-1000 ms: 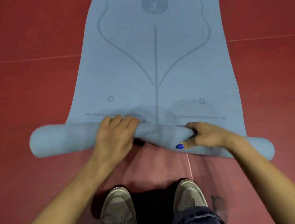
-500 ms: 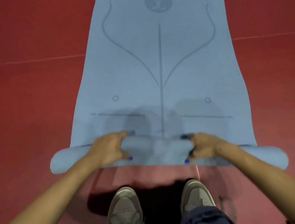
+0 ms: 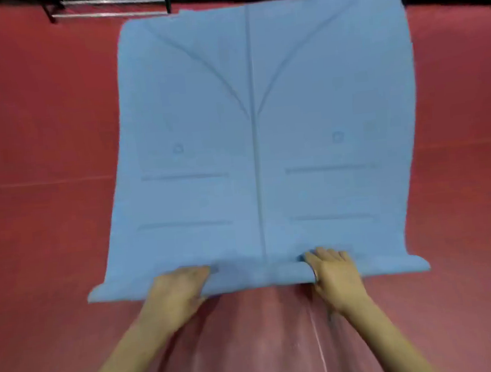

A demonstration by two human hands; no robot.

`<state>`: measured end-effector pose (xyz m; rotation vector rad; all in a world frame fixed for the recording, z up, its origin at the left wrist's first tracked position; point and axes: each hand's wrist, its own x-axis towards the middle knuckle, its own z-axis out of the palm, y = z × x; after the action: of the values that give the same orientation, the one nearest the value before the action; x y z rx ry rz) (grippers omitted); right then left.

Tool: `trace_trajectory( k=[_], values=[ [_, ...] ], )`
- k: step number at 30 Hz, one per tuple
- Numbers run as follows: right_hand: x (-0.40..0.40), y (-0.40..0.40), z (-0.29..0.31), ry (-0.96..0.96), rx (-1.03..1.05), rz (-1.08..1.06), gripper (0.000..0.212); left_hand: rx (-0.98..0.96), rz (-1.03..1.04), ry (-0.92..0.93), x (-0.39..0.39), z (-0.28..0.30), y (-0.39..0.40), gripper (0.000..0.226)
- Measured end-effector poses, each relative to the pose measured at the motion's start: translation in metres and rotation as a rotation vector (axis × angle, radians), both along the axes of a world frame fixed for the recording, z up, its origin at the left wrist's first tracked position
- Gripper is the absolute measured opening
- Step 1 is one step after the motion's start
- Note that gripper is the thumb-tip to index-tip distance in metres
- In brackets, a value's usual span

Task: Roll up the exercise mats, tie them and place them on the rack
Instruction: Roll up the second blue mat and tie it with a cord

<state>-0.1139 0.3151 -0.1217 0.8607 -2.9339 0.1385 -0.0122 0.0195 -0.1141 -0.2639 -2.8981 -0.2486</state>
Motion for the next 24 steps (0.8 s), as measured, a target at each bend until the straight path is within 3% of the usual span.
trace_trajectory(
  k=[3,8,10,13,17,21,24],
  values=[
    [0.043,0.016,-0.038,-0.290,0.105,0.012,0.055,0.056,0.040,-0.221,0.050,-0.060,0.021,0.062],
    [0.031,0.017,-0.019,-0.345,-0.041,0.010,0.059,0.045,0.043,-0.192,0.043,-0.055,0.013,0.066],
    [0.033,0.017,-0.016,-0.237,-0.196,0.015,0.056,0.018,0.037,-0.183,0.043,-0.051,0.004,0.055],
    [0.041,0.012,-0.020,-0.067,-0.299,0.029,0.040,-0.007,0.089,-0.194,0.046,-0.049,-0.007,0.059],
    [0.064,0.003,-0.048,-0.142,-0.263,0.056,0.042,-0.013,0.161,-0.105,0.061,-0.056,-0.012,0.066],
    [0.069,-0.001,-0.059,-0.087,-0.289,0.004,0.031,-0.006,0.228,0.080,0.073,-0.062,0.008,0.048],
    [0.064,-0.007,-0.060,-0.064,-0.318,-0.019,0.031,-0.026,0.177,0.096,0.071,-0.069,0.026,0.044]
  ],
)
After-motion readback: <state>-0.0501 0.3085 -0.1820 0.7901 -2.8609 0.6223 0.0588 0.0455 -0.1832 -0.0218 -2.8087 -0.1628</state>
